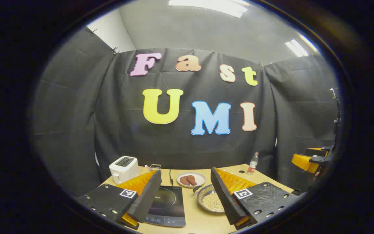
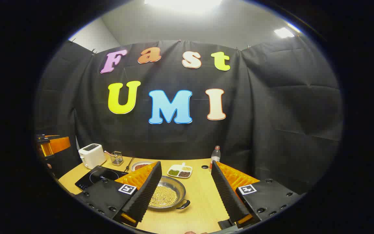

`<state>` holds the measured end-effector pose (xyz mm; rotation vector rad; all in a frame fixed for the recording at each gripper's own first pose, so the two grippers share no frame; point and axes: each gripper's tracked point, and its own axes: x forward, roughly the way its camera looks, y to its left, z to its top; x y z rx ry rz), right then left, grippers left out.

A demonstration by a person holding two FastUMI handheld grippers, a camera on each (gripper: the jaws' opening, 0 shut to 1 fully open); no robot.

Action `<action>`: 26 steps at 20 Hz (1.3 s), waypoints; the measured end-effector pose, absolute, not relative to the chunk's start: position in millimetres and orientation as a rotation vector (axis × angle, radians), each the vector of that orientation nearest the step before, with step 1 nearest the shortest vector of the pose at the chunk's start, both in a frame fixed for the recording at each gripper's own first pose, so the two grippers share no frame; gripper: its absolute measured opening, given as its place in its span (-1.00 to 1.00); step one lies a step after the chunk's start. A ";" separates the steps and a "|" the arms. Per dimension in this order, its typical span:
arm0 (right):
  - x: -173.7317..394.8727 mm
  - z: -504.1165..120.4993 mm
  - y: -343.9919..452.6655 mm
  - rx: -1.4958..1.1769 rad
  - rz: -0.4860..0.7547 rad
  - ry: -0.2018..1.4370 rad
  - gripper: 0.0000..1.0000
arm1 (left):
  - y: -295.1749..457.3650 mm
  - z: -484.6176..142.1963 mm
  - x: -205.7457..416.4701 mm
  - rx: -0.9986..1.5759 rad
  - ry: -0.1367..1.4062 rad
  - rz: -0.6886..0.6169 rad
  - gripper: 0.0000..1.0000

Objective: First push the handle of the pot to place it horizontally, then grasp the pot with both hands and set it on the induction cooktop.

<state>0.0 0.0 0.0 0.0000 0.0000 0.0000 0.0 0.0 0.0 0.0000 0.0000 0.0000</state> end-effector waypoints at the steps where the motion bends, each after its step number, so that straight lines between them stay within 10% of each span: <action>1: 1.8 1.8 2.2 0.005 0.009 0.001 0.94 | 2.8 0.9 -1.5 0.000 -0.004 0.005 0.77; 26: 16.1 -18.6 14.0 -0.005 0.044 0.104 0.95 | -10.4 -14.1 26.3 0.025 0.010 -0.061 0.85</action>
